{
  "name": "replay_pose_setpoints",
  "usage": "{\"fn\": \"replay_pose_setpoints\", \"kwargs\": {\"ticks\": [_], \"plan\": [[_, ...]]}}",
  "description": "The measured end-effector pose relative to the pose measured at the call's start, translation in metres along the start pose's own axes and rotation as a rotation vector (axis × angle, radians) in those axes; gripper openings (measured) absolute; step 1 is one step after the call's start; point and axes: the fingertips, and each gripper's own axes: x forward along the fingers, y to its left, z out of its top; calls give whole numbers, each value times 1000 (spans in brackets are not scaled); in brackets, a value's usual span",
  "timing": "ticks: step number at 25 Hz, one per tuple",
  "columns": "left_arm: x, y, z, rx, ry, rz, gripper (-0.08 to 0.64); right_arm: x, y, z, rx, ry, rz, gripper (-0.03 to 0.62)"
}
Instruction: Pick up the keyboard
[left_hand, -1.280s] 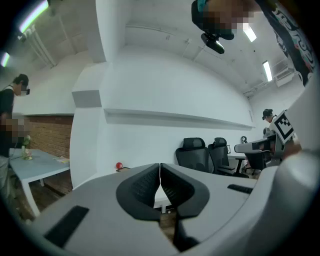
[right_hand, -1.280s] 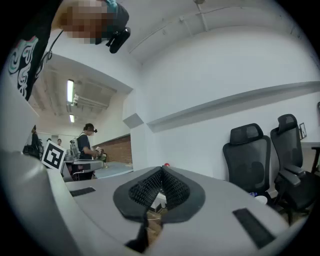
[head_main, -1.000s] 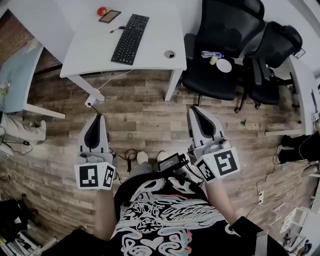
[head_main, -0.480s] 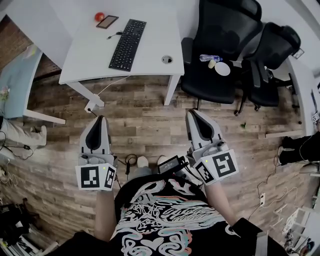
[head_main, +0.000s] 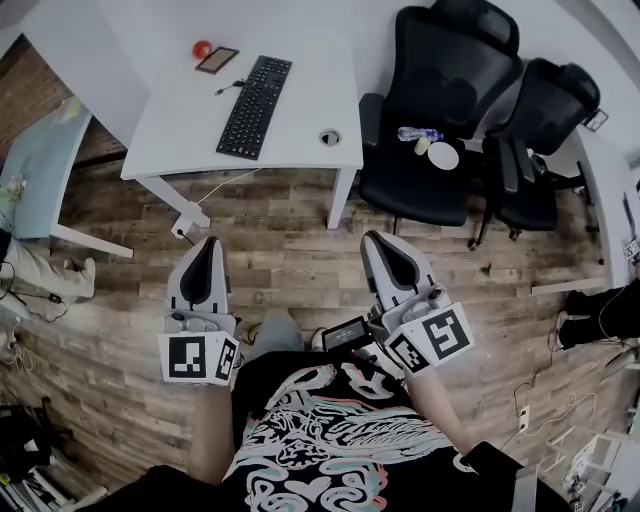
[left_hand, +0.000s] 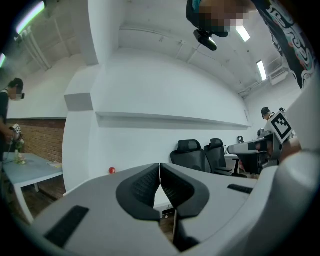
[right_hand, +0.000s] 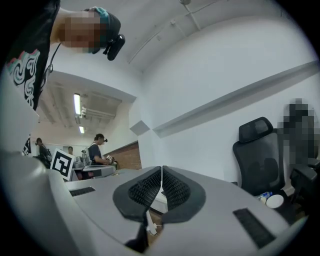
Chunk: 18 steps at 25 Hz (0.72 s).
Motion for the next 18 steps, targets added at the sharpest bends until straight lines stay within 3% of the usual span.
{"fn": "replay_pose_setpoints", "kwargs": {"ticks": [3, 11, 18], "plan": [[9, -2, 0, -22, -5, -8, 20, 4, -1, -2, -8, 6, 22, 29], [52, 39, -11, -23, 20, 14, 20, 57, -29, -4, -150, 64, -79, 29], [135, 92, -22, -40, 42, -1, 20, 147, -71, -3, -144, 74, -121, 29]]}}
